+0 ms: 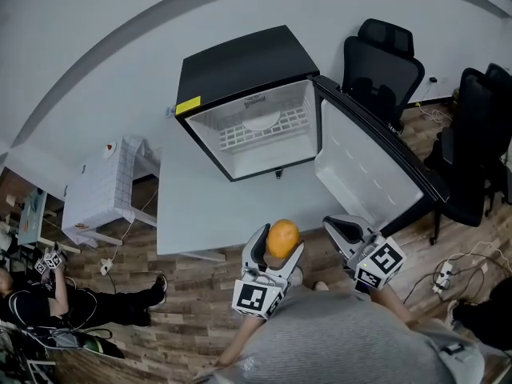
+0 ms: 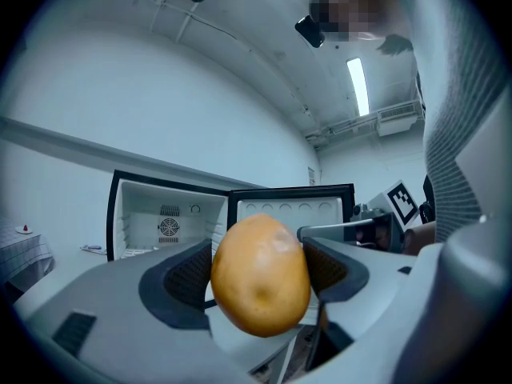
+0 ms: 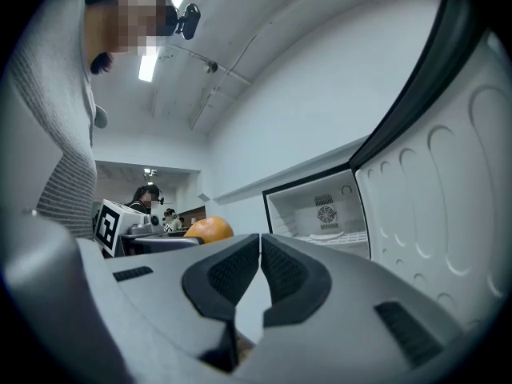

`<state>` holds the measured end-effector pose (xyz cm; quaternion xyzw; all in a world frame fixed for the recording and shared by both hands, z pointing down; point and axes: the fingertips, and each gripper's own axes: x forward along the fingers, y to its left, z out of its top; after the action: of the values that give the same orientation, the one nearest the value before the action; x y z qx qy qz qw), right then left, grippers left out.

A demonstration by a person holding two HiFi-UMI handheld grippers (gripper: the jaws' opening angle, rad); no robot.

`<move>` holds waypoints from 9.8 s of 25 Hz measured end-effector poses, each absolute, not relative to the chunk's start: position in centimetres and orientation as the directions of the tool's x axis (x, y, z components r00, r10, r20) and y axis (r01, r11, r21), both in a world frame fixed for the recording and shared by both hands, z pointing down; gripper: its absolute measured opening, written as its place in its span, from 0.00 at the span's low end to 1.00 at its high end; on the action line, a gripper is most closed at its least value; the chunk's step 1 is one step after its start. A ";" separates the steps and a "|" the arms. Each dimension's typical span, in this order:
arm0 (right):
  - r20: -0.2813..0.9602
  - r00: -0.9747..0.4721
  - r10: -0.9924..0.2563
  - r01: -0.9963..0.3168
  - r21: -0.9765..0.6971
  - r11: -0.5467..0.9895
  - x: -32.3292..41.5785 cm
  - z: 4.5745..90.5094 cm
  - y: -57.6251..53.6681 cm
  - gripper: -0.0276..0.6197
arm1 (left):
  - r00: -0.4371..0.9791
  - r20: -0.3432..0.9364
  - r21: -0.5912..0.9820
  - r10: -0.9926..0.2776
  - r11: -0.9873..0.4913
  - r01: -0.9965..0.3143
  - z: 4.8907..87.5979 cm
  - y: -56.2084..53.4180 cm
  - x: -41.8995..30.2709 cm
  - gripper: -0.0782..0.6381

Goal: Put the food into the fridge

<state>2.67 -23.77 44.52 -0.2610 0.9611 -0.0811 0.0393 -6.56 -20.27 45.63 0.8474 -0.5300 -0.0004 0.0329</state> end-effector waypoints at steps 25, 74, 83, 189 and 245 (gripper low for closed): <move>0.002 -0.839 -0.544 -0.538 -0.152 0.829 -2.4 44.4 -28.6 0.06 | 0.490 0.010 0.057 -0.872 -0.489 -0.871 45.7 -27.5 -12.0 0.62; 0.091 -0.787 -0.611 -0.617 -0.158 0.771 -3.3 46.9 -33.9 0.06 | 0.397 0.237 -0.275 -0.887 -0.453 -0.848 49.3 -60.5 -18.5 0.62; 0.098 -0.816 -0.570 -0.578 -0.115 0.808 -6.9 47.0 -37.4 0.06 | 0.401 0.298 -0.264 -0.866 -0.479 -0.837 51.1 -62.6 -18.9 0.62; 0.142 -0.836 -0.530 -0.546 -0.122 0.829 -7.1 48.3 -34.3 0.06 | 0.294 0.258 -0.382 -0.921 -0.376 -0.844 50.9 -59.0 -20.0 0.12; 0.108 -0.876 -0.470 -0.481 -0.125 0.868 -9.0 48.3 -30.4 0.06 | 0.492 0.172 -0.091 -0.854 -0.511 -0.855 50.9 -30.4 -14.6 0.13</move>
<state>-9.04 -30.43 48.34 -0.2464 0.9656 -0.0742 -0.0369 -14.62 -30.39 50.91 0.8636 -0.4946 0.0979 0.0035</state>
